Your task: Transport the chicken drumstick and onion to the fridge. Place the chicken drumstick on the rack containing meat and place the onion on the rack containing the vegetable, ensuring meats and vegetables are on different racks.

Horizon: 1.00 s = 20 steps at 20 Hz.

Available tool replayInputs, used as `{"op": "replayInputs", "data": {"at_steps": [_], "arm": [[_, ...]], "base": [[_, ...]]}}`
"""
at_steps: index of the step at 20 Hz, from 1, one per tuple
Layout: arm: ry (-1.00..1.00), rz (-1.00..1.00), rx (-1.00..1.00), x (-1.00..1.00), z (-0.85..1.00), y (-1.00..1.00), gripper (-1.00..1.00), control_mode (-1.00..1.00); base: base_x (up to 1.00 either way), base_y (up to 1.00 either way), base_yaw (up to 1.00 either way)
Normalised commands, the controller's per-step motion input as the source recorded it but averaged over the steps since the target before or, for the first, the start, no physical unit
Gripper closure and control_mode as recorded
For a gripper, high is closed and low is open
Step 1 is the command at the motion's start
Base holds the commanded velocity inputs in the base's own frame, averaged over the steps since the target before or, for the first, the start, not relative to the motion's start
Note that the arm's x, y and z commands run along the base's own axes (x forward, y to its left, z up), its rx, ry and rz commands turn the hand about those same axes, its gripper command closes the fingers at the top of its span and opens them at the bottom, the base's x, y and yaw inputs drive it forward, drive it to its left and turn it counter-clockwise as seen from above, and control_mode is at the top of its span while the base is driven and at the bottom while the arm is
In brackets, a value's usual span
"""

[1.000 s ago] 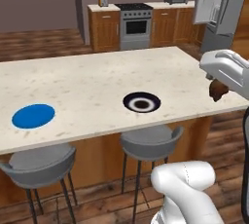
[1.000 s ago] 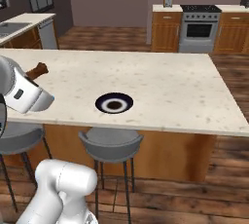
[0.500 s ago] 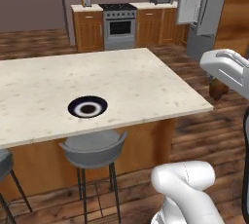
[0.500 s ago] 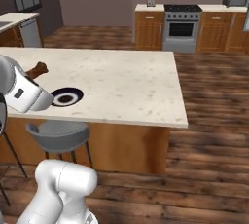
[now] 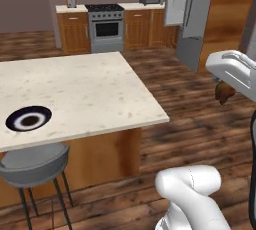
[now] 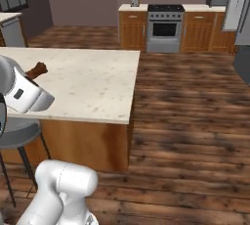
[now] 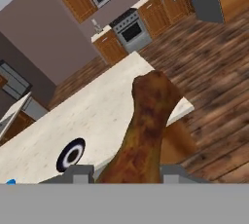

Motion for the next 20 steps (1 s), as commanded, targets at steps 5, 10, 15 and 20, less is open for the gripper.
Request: {"op": "replayInputs", "data": {"at_steps": [5, 10, 15, 20], "arm": [[0.0, 0.0, 0.0, 0.0, 0.0, 0.0, 1.0, 1.0], [0.0, 0.0, 0.0, 0.0, 0.0, 0.0, 1.0, 1.0], [0.0, 0.0, 0.0, 0.0, 0.0, 0.0, 1.0, 1.0], [0.0, 0.0, 0.0, 0.0, 0.0, 0.0, 1.0, 1.0]], "base": [[-0.03, -1.0, 0.0], [0.0, -1.0, 0.0], [0.38, -1.0, 0.06], [0.96, -1.0, 0.13]]}}
